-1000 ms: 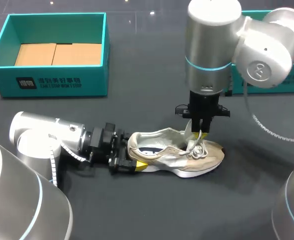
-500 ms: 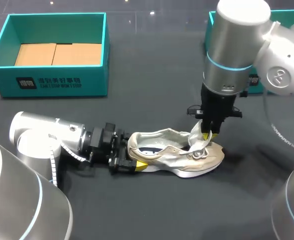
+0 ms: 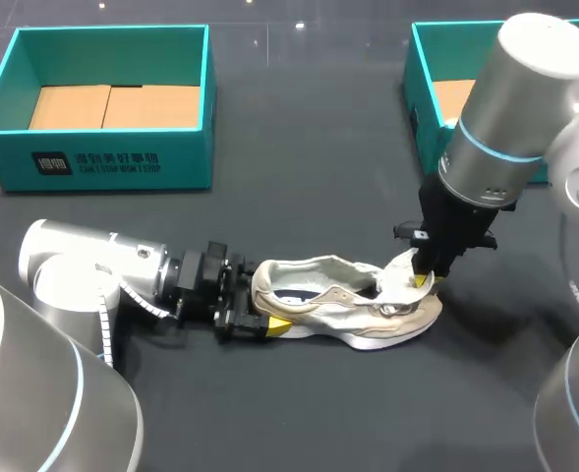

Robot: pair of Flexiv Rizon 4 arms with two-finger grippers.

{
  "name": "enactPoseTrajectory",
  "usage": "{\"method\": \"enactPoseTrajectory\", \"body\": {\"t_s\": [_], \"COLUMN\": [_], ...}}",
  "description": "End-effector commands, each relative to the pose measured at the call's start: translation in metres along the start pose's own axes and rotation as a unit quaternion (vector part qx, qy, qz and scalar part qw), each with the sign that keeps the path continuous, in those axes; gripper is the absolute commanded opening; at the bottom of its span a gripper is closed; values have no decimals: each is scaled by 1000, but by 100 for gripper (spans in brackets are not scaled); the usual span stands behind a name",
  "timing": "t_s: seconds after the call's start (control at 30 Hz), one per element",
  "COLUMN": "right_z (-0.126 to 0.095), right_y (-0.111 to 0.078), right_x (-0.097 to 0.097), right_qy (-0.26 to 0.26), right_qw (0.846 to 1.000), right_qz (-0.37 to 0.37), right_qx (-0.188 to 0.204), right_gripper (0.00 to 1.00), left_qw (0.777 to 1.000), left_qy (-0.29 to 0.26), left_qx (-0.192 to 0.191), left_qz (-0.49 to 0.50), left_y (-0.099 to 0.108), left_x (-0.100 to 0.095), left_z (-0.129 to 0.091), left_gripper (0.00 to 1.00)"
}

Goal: Take the shoe out of the shoebox, open the shoe tongue, remove and reinsert the insole, then place the shoe into the shoebox

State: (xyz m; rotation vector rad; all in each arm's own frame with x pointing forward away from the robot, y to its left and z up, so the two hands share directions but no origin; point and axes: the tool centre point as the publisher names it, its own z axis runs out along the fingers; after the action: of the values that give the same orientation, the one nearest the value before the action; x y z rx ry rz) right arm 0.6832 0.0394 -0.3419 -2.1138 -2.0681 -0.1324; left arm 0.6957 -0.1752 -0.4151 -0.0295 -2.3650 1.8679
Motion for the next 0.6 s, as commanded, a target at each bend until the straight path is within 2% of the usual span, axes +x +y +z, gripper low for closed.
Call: {"method": "enactPoseTrajectory", "body": {"t_s": [0.03, 0.33, 0.47, 0.6], "right_z": [10, 22, 26, 25], "right_y": [-7, -7, -5, -4], "right_x": [-10, -18, -21, -24], "right_qy": [86, 98, 98, 94], "right_qw": [996, 995, 995, 995], "right_qz": [-2, -5, 3, 8], "right_qx": [-10, -23, -20, -22], "right_gripper": [0, 0, 27, 43], "left_qw": [1000, 1000, 1000, 1000], "left_qy": [0, 0, 0, 0], "left_qx": [-2, -2, -2, -2], "left_qz": [0, 0, 0, 0], "left_y": [1, 1, 1, 1], "left_x": [2, 2, 2, 2], "left_z": [0, 0, 0, 0], "left_gripper": [0, 0, 0, 0]}}
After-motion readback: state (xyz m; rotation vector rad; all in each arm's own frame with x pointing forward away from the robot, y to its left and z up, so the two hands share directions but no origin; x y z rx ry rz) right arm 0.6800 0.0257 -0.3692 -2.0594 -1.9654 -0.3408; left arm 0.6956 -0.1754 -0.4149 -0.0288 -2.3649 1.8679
